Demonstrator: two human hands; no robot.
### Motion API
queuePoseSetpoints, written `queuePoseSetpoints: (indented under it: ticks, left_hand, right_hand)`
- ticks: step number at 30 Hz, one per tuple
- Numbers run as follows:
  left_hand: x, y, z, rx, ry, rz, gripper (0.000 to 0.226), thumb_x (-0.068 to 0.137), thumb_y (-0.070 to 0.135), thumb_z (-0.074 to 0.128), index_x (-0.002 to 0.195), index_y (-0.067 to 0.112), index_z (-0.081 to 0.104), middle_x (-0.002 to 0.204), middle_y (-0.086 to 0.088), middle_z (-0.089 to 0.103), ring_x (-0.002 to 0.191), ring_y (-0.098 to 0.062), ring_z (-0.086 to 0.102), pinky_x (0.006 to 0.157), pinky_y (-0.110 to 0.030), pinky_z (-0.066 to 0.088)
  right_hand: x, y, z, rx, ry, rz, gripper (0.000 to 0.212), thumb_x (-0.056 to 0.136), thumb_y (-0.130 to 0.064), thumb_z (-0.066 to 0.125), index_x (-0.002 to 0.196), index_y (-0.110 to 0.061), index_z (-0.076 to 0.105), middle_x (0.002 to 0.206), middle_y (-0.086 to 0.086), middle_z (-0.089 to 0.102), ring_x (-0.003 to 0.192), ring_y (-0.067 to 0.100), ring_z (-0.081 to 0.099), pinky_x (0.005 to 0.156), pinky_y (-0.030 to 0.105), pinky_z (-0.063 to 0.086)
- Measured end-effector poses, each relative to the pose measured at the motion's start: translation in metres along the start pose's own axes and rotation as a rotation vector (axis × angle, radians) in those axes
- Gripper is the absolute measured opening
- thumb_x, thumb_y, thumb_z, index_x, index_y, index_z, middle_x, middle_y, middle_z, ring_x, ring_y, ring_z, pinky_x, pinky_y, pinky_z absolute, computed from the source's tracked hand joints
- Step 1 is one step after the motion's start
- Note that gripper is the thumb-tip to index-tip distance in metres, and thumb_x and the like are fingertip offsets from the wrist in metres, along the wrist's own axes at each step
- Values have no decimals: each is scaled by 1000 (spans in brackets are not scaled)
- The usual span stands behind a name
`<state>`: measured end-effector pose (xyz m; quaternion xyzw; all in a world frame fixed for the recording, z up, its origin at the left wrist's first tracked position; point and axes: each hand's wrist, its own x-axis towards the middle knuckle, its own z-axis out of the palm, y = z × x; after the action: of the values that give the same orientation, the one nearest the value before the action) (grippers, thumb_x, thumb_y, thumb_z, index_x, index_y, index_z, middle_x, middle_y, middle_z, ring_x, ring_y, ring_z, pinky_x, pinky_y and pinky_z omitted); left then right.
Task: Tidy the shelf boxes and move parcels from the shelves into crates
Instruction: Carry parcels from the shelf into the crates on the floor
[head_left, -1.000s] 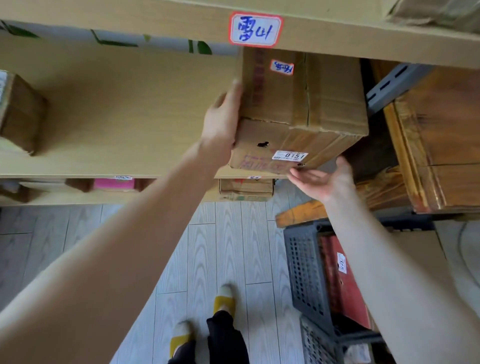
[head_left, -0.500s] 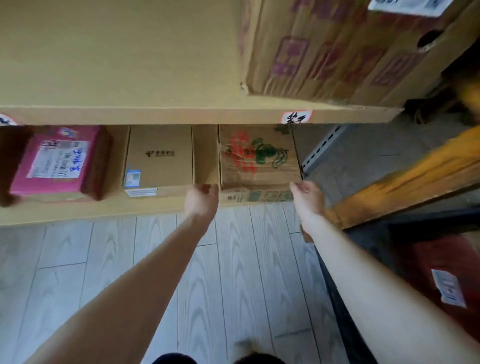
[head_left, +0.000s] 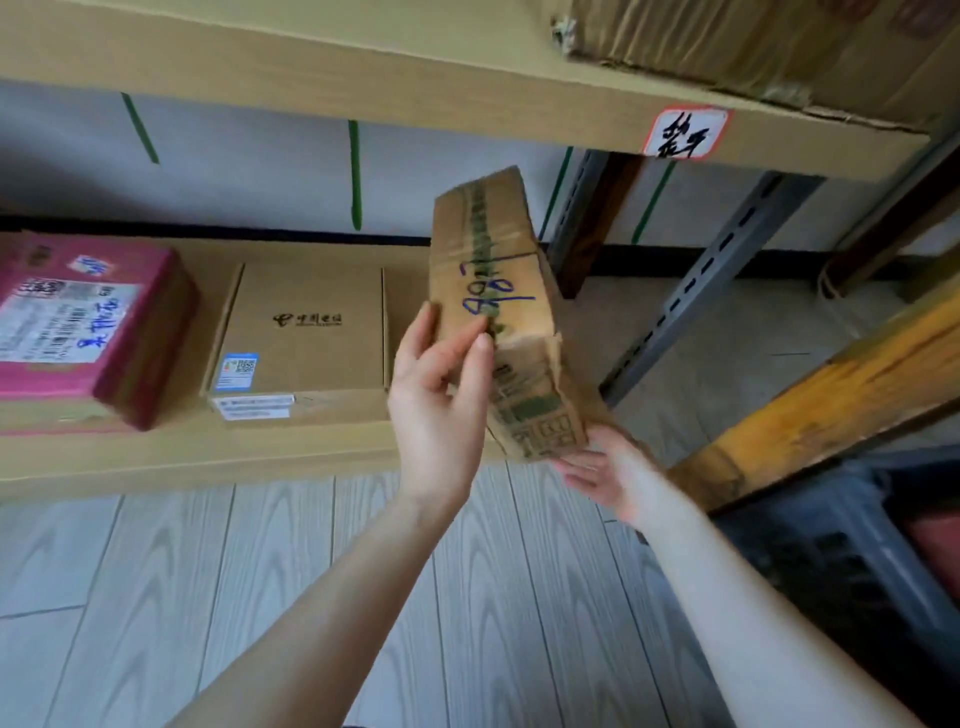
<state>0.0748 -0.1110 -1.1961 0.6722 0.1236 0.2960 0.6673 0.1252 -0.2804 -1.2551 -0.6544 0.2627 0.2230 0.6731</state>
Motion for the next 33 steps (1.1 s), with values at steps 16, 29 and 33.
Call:
queuePoseSetpoints:
  ticks: [16,29,33]
  left_hand:
    - [-17,-34,22,102,-234,-773,54,81,37,66,124,8,49,109,-1,57,99,-18,54,85,-27,40]
    - [-18,-44,-5,17,27,-712,18,85,27,63,97,17,56,79,10,57,78,-11,54,76,-26,39]
    - [-12,-46,-1,108,-49,-631,11,91,28,52,93,17,54,78,8,57,79,-16,54,70,-27,41]
  right_hand:
    - [-59,-58,-23,276,-40,-228,43,89,-52,45,115,-19,55,113,7,64,103,23,62,79,38,50]
    - [-32,-15,-13,192,248,8,46,100,-38,27,130,-7,42,122,26,56,87,31,61,71,37,53]
    - [-20,-27,-14,489,153,57,55,98,-45,28,132,-3,37,121,27,53,98,32,59,75,35,54]
